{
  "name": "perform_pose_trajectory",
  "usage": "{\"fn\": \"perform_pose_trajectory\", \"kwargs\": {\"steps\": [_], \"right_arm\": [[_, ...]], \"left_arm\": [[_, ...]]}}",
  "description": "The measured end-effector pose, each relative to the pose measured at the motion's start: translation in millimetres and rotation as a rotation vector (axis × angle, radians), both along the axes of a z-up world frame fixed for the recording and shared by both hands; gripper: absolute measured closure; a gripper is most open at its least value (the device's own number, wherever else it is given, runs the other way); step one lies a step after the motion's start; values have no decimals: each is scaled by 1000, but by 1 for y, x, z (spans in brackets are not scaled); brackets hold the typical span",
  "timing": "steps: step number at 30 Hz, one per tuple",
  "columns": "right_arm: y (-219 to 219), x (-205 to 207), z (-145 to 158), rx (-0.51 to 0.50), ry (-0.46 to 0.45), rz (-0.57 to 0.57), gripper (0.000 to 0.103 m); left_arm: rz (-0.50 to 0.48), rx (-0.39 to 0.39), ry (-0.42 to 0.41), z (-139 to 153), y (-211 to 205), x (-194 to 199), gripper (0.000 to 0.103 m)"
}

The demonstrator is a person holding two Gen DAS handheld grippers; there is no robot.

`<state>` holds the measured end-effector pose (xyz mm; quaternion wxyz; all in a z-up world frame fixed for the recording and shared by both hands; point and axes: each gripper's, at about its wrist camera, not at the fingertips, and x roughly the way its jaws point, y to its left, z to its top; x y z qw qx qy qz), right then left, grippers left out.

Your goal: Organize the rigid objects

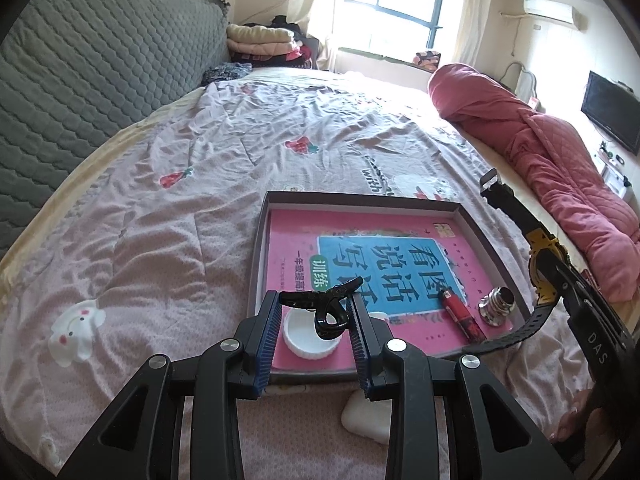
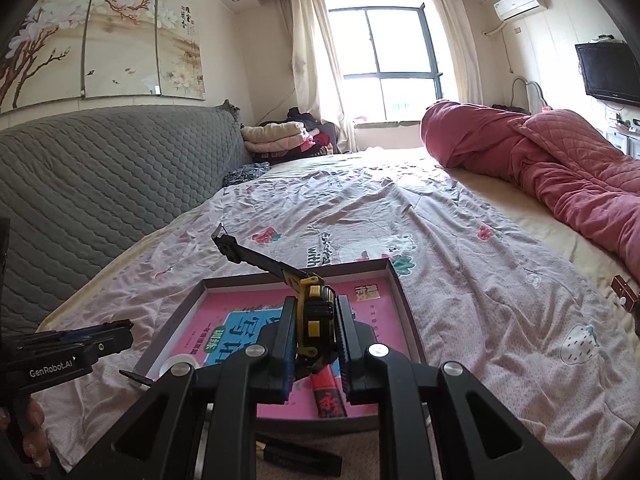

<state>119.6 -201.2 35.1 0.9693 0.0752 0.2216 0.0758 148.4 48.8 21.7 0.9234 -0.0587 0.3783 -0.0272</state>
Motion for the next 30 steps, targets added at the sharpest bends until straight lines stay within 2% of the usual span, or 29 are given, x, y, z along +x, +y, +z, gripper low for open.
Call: {"fn": "perform_pose_trajectory", "kwargs": {"steps": [16, 30], "right_arm": [[0, 24, -18, -22, 18, -2, 85], [13, 40, -48, -75, 117, 16, 85]], "left_arm": [[12, 9, 62, -33, 0, 26, 69], [9, 2, 96, -55, 0, 31, 69]]}}
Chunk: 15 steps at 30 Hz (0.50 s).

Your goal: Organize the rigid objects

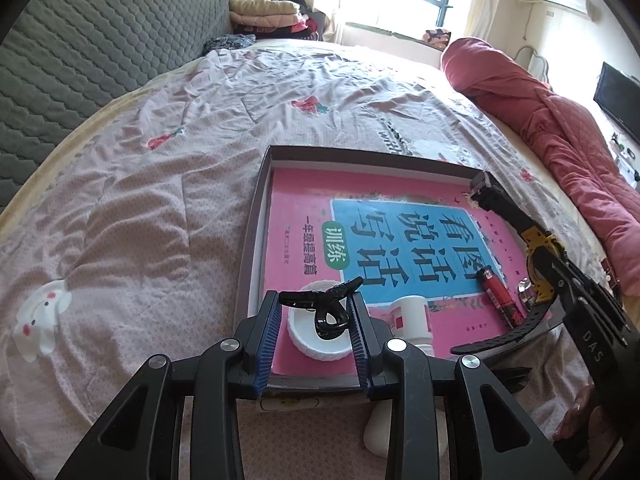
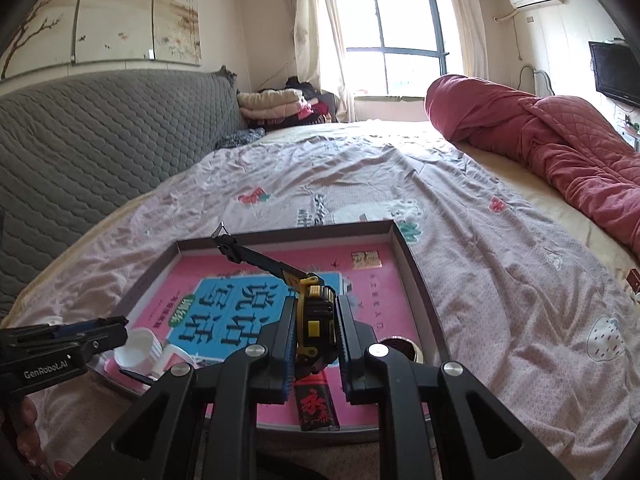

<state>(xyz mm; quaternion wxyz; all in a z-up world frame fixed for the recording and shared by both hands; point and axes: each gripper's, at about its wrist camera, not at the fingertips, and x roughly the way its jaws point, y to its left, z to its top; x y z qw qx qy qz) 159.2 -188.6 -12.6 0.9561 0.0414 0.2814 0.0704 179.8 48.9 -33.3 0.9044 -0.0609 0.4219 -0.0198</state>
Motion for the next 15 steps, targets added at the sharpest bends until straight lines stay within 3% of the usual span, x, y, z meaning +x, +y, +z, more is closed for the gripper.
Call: {"fn": "perform_pose_trajectory", "kwargs": {"steps": [15], "right_arm": [[-1, 8, -16, -64, 48, -49, 85]], "left_arm": [[-9, -5, 11, -8, -2, 2, 69]]}}
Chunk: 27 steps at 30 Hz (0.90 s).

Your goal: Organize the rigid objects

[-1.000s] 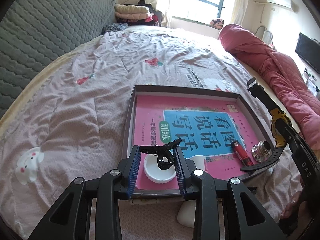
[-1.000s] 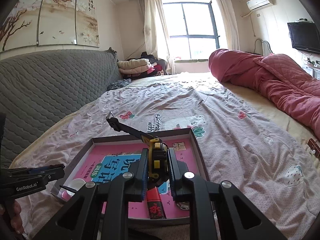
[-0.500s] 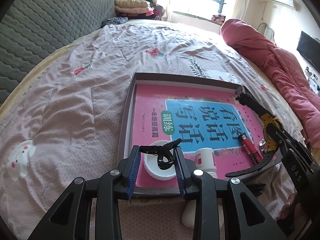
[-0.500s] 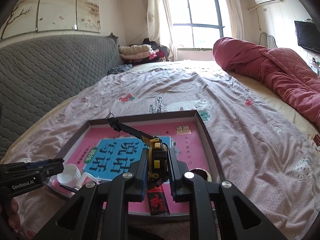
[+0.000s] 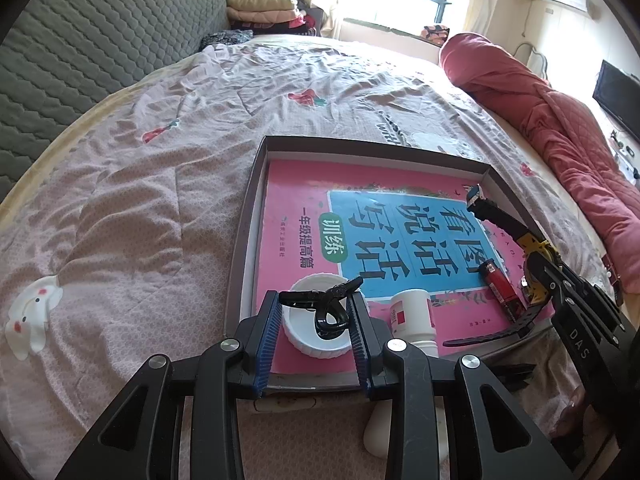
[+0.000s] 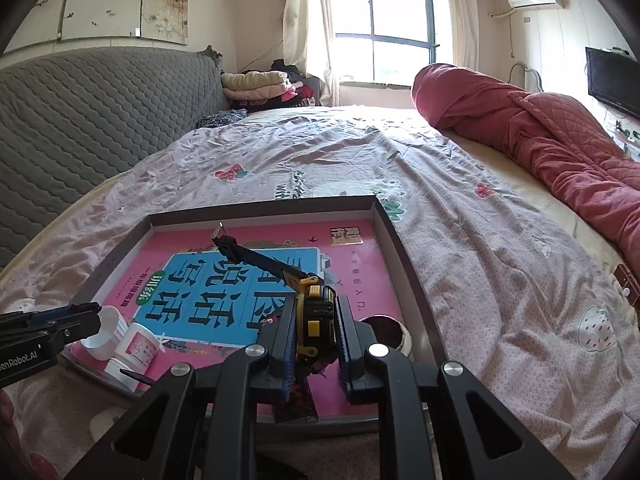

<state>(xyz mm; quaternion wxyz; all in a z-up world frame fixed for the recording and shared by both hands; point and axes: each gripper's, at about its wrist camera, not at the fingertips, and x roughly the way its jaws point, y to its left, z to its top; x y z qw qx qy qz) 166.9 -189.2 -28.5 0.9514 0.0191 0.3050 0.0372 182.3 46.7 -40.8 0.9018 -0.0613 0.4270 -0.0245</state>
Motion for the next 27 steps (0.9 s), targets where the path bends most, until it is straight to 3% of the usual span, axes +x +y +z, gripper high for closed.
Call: {"fn": "perform_pose_trajectory", "kwargs": {"steps": [7, 20, 27], "right_arm": [[2, 0, 0, -31, 11, 2, 85], [16, -3, -2, -188, 12, 25, 85], [14, -5, -2, -174, 12, 32, 85]], "left_arm": [[-4, 6, 6, -3, -2, 2, 69], [-8, 17, 9, -4, -2, 1, 69], [-10, 19, 12, -4, -2, 2, 69]]}}
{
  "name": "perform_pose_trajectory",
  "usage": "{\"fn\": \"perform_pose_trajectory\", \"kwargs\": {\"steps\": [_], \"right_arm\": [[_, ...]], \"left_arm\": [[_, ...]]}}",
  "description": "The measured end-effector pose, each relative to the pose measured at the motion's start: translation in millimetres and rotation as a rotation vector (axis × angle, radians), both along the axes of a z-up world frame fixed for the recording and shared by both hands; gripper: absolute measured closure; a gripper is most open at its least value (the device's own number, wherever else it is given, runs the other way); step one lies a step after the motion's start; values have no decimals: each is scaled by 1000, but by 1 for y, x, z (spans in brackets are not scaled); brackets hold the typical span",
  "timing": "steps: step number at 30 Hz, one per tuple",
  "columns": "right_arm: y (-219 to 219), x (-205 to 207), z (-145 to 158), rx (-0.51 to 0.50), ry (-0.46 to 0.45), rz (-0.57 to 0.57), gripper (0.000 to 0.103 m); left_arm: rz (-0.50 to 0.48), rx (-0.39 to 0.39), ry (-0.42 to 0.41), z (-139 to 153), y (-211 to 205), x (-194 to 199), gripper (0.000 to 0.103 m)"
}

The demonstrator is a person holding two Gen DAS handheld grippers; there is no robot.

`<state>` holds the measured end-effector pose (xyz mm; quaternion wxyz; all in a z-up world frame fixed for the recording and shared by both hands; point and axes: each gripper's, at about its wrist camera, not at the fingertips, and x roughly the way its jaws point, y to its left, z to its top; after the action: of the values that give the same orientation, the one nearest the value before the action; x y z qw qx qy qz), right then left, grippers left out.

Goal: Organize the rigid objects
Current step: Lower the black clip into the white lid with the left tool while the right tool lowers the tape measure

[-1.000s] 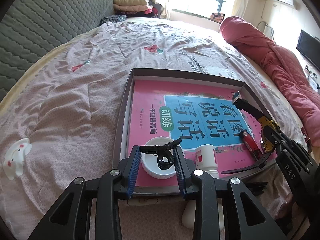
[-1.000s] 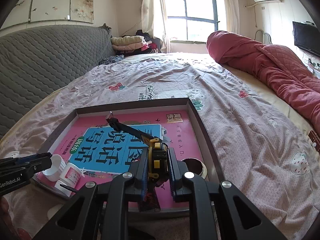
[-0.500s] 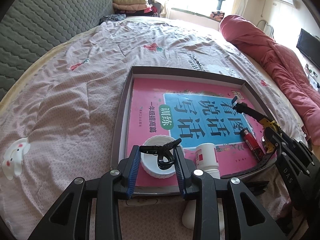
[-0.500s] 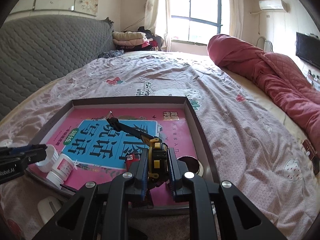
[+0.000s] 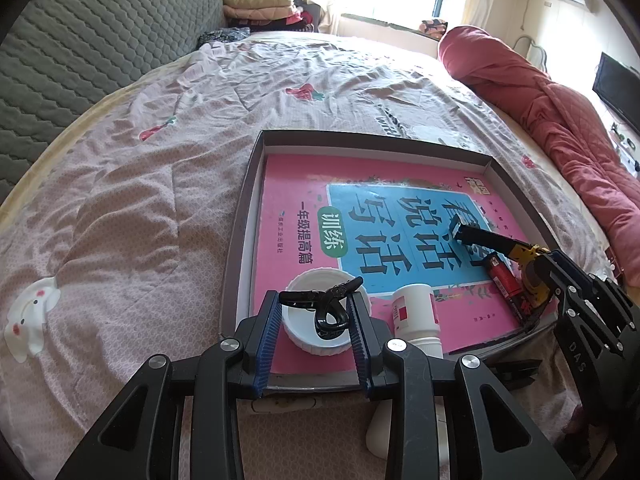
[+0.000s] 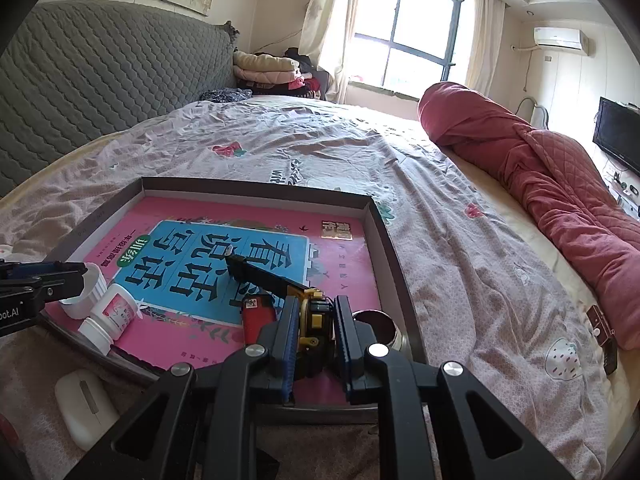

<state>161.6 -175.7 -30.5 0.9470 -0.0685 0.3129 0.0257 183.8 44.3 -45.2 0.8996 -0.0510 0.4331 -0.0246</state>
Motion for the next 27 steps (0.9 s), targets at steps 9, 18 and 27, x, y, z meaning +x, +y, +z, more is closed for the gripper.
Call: {"fn": "perform_pose_trajectory", "kwargs": {"steps": [9, 18, 27], "right_arm": [[-8, -7, 7, 52, -27, 8, 85], [-5, -10, 11, 48, -44, 28, 85], [-5, -12, 11, 50, -45, 35, 85]], "left_arm": [[-10, 11, -2, 0, -4, 1, 69], [-17, 18, 2, 0, -8, 2, 69], [-15, 21, 10, 1, -8, 2, 68]]}}
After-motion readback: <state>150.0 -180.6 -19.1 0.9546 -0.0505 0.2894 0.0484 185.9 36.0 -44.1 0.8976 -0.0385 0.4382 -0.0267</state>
